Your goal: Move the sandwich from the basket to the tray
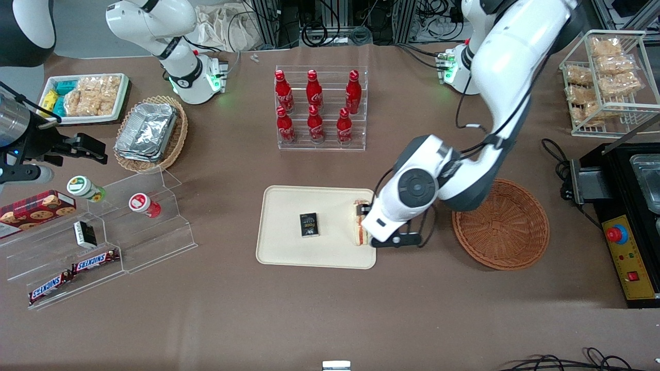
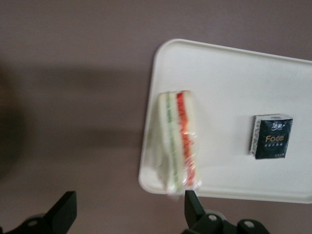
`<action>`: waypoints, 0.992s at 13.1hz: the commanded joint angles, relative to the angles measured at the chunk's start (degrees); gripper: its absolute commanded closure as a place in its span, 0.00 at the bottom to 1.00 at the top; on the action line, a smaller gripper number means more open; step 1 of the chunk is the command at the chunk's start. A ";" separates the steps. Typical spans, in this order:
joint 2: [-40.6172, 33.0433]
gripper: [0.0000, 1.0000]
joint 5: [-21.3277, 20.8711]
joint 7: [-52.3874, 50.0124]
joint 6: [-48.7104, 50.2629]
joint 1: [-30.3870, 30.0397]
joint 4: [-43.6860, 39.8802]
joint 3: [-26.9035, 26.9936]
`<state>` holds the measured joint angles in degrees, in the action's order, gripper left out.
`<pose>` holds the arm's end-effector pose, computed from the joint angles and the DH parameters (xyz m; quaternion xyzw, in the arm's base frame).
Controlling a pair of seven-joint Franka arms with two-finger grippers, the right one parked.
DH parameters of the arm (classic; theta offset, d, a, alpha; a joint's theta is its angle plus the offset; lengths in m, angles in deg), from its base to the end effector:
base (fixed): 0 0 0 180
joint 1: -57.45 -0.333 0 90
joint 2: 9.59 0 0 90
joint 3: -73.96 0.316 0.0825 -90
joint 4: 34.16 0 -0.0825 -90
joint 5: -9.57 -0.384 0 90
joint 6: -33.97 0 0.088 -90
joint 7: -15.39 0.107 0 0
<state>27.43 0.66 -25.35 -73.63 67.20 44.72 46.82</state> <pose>0.6116 -0.3592 0.3590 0.9961 0.0432 -0.0718 0.0290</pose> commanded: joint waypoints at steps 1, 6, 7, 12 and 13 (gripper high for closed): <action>-9.13 0.01 0.03 3.62 9.21 -4.29 1.97 -0.81; -21.27 0.01 2.40 22.51 23.55 -14.83 2.23 -0.72; -23.29 0.01 2.31 25.94 25.23 -16.59 2.23 -0.55; -27.27 0.00 1.44 29.13 30.08 -23.20 1.97 0.07; -27.36 0.00 1.26 29.49 30.08 -24.07 1.97 0.07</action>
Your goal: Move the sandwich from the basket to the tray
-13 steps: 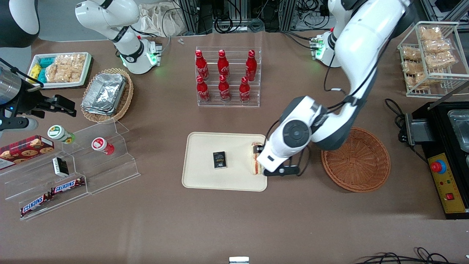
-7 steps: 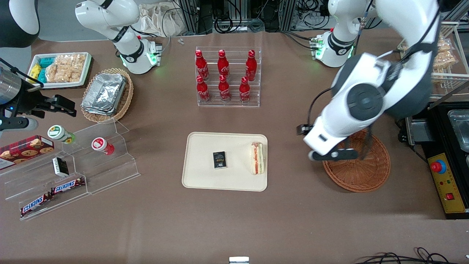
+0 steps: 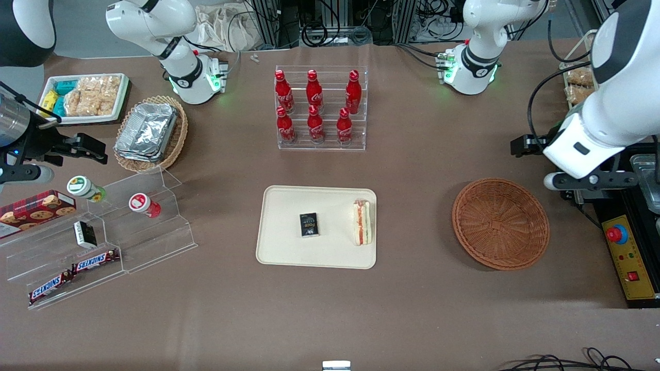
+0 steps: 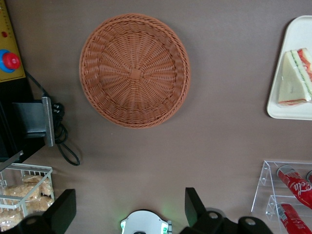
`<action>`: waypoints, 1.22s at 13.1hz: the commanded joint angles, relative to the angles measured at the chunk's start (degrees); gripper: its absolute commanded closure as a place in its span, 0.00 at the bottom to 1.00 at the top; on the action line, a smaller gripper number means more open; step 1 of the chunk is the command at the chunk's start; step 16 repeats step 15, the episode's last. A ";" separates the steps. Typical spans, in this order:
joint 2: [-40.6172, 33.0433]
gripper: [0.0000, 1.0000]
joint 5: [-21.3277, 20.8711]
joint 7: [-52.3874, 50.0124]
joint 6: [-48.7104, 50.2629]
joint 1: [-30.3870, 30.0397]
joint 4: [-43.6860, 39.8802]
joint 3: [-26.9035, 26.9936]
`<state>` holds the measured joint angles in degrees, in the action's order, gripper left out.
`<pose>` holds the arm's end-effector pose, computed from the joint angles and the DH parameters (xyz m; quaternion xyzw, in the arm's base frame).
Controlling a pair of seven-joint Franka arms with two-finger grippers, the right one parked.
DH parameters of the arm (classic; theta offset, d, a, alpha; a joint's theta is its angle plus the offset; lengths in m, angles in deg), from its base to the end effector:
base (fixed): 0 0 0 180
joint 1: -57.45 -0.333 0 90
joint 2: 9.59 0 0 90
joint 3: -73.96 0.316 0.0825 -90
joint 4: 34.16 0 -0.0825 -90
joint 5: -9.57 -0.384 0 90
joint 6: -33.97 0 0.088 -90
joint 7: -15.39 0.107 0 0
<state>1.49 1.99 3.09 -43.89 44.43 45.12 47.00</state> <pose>0.5767 -0.0982 0.5946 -0.9948 0.0073 0.0912 0.0438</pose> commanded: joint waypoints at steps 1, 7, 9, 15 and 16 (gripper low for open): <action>-1.93 0.00 0.02 1.14 0.34 -2.26 1.75 0.06; -3.78 0.00 1.60 2.45 -1.16 -7.98 3.69 0.06; -4.39 0.00 1.86 5.97 -1.16 -6.07 3.95 4.07; -5.10 0.00 4.94 10.20 -1.42 12.05 4.92 25.10; -5.10 0.00 4.94 10.20 -1.42 12.05 4.92 25.10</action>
